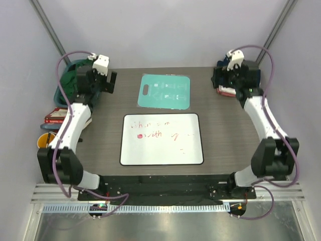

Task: Fold and stack the t-shirts
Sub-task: Grab crumpled tshirt from bin with the left arm

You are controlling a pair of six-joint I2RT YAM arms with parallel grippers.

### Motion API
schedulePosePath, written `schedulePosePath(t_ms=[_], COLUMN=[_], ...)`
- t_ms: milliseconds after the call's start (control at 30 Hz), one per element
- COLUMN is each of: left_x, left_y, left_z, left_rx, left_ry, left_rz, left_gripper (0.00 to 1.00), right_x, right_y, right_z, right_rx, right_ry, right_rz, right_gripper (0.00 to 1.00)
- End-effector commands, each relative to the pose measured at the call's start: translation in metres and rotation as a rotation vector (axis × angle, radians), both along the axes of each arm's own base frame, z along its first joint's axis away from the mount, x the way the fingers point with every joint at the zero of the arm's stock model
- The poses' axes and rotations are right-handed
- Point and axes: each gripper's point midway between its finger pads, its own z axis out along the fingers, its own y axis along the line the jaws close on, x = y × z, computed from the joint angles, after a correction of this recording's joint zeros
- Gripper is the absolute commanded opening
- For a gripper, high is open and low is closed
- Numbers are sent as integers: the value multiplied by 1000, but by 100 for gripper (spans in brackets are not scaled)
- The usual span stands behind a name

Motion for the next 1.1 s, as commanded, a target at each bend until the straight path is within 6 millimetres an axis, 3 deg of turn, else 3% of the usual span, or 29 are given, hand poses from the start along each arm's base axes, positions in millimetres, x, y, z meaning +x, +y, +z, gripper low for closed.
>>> schedulePosePath(t_ms=[0, 33, 267, 333, 433, 600, 833, 1000, 1033, 1067], left_x=[-16, -5, 43, 54, 68, 82, 98, 103, 103, 103], left_y=[63, 87, 155, 161, 169, 174, 183, 188, 187, 187], left_z=[-94, -76, -78, -80, -97, -142, -166, -167, -168, -167], left_rx=[235, 228, 321, 323, 353, 386, 376, 337, 332, 325], left_ry=[468, 441, 481, 476, 492, 569, 564, 540, 535, 530], left_rz=[158, 218, 421, 421, 421, 407, 441, 479, 479, 484], left_gripper=[100, 100, 100, 100, 100, 95, 93, 69, 65, 47], right_x=[-26, -25, -13, -11, -11, -11, -13, -11, -14, -13], right_y=[26, 36, 39, 39, 39, 38, 36, 30, 41, 41], right_z=[-64, -59, -70, -70, -72, -73, -74, -78, -81, -83], right_rx=[52, 88, 34, 28, 29, 22, 12, -19, -31, -33], right_ry=[499, 469, 475, 471, 477, 475, 486, 502, 518, 527], right_rz=[161, 229, 287, 296, 296, 296, 289, 271, 295, 296], right_gripper=[100, 100, 100, 100, 100, 100, 100, 100, 100, 100])
